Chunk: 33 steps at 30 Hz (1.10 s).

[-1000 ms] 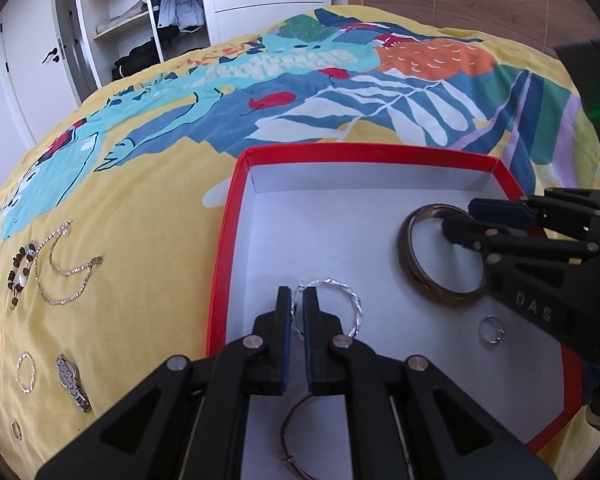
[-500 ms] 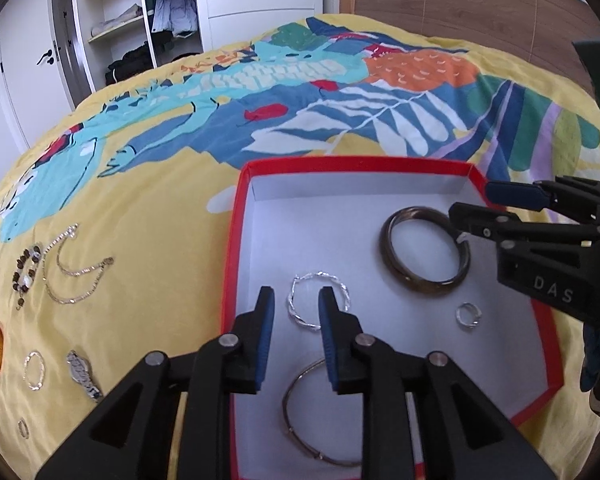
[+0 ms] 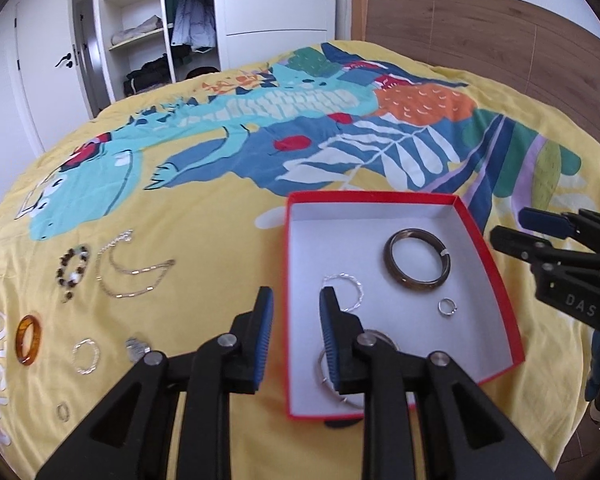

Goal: Organize jewelry
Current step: 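Open the left gripper to release the hoop while the right gripper releases the brown bangle, then raise both open grippers away from the red box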

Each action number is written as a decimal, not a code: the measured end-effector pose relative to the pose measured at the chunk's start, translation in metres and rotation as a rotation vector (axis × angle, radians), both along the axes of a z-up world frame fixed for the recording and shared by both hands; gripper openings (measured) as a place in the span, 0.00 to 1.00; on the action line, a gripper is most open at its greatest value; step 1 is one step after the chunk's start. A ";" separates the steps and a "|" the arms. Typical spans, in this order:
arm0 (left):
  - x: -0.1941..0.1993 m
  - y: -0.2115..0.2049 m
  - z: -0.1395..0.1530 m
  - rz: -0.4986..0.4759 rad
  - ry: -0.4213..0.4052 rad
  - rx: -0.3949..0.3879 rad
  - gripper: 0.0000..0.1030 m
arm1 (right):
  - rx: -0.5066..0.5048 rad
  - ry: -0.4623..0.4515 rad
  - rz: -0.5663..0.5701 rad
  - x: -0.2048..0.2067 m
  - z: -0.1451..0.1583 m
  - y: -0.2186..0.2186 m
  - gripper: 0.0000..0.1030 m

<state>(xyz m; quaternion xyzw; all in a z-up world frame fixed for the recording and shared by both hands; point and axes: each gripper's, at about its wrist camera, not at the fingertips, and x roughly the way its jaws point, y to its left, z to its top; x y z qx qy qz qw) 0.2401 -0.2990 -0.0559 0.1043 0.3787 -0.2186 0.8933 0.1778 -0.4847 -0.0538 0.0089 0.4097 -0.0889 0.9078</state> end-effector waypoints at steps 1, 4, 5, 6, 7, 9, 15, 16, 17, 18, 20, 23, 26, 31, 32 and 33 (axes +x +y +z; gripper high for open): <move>-0.002 0.005 0.005 0.007 -0.002 -0.002 0.22 | 0.004 -0.005 -0.003 -0.004 0.004 0.001 0.47; -0.010 0.016 0.016 0.023 -0.011 -0.004 0.22 | 0.009 -0.022 -0.012 -0.017 0.018 0.008 0.47; -0.013 0.021 0.021 0.028 -0.015 -0.005 0.22 | 0.009 -0.027 -0.012 -0.020 0.022 0.011 0.47; -0.017 0.027 0.026 0.035 -0.020 -0.007 0.22 | 0.010 -0.033 -0.011 -0.024 0.026 0.014 0.47; -0.022 0.033 0.032 0.042 -0.022 -0.011 0.22 | 0.011 -0.039 -0.011 -0.029 0.031 0.018 0.48; -0.028 0.042 0.039 0.054 -0.027 -0.016 0.22 | 0.015 -0.050 -0.010 -0.038 0.040 0.024 0.48; -0.055 0.078 0.068 0.096 -0.044 -0.033 0.22 | 0.030 -0.080 -0.003 -0.068 0.066 0.046 0.49; -0.060 0.085 0.073 0.104 -0.048 -0.038 0.22 | 0.033 -0.085 -0.002 -0.073 0.070 0.050 0.49; -0.067 0.093 0.080 0.114 -0.053 -0.043 0.22 | 0.034 -0.089 -0.001 -0.078 0.074 0.053 0.49; -0.071 0.098 0.084 0.120 -0.058 -0.044 0.22 | 0.037 -0.095 0.000 -0.084 0.079 0.057 0.49; -0.083 0.112 0.094 0.135 -0.073 -0.048 0.23 | 0.043 -0.107 0.003 -0.095 0.088 0.065 0.50; -0.097 0.131 0.106 0.154 -0.092 -0.053 0.24 | 0.045 -0.126 0.009 -0.112 0.101 0.078 0.50; -0.116 0.152 0.120 0.175 -0.118 -0.056 0.26 | 0.043 -0.138 0.023 -0.125 0.110 0.092 0.50; -0.141 0.180 0.135 0.201 -0.149 -0.061 0.27 | 0.059 -0.157 0.047 -0.146 0.124 0.116 0.50; -0.146 0.188 0.137 0.206 -0.155 -0.065 0.27 | 0.064 -0.159 0.050 -0.150 0.126 0.120 0.50; -0.150 0.193 0.139 0.211 -0.159 -0.066 0.27 | 0.066 -0.159 0.054 -0.153 0.127 0.124 0.50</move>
